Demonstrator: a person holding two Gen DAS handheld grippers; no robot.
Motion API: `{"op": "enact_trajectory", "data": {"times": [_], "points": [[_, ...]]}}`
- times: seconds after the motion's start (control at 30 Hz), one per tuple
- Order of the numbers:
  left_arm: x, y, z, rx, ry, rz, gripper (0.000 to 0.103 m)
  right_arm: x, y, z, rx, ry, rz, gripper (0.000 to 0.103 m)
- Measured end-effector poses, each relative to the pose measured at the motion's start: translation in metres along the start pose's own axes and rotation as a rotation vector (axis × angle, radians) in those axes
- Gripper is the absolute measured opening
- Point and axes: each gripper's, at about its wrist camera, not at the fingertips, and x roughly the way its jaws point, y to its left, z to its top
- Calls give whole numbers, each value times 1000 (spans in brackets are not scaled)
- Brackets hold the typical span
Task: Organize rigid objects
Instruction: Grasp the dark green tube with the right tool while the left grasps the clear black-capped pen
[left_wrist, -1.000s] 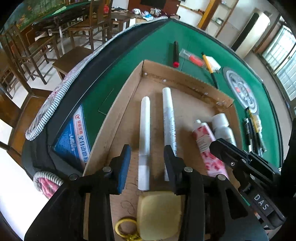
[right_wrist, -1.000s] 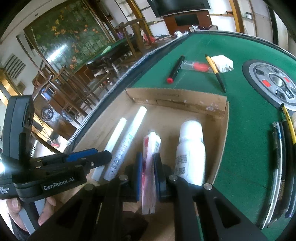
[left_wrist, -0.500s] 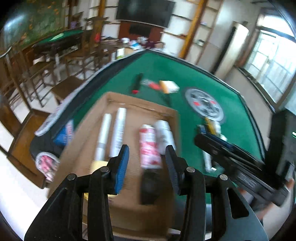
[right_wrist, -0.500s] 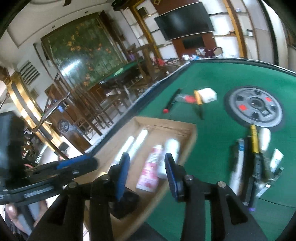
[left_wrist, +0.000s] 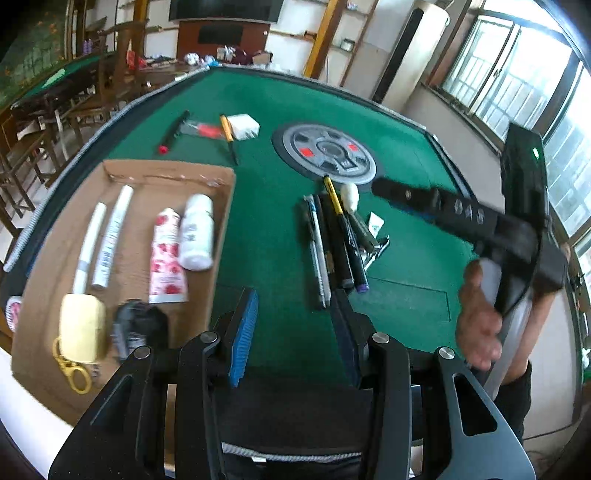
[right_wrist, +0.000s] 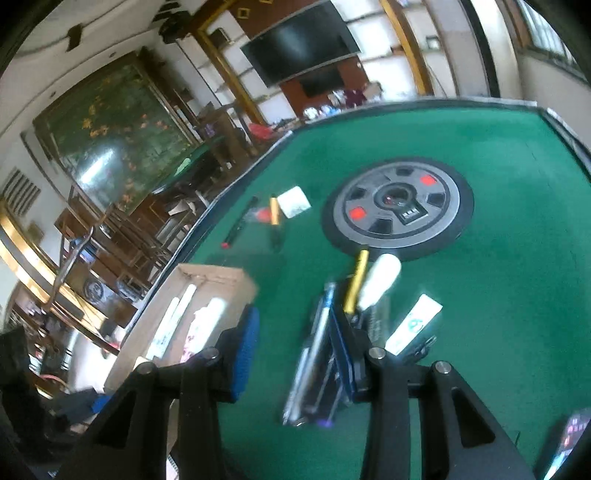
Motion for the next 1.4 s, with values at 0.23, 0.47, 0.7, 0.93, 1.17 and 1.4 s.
{"op": "enact_trajectory", "data": {"times": [0.23, 0.47, 0.7, 0.93, 1.17, 1.4], "points": [[43, -14, -3, 27, 78, 25, 40, 30, -45, -5, 89, 21, -58, 33], [81, -21, 3, 18, 109, 40, 40, 40, -57, -9, 123, 91, -97, 30], [107, -19, 16, -5, 130, 48, 36, 45, -54, -14, 90, 121, -114, 27], [126, -18, 26, 4, 139, 64, 18, 45, -59, -14, 101, 127, -106, 27], [119, -14, 17, 43, 138, 122, 12, 45, -55, -15, 75, 133, -128, 28], [124, -20, 20, 90, 129, 149, 12, 45, -52, -16, 50, 133, -148, 27]]}}
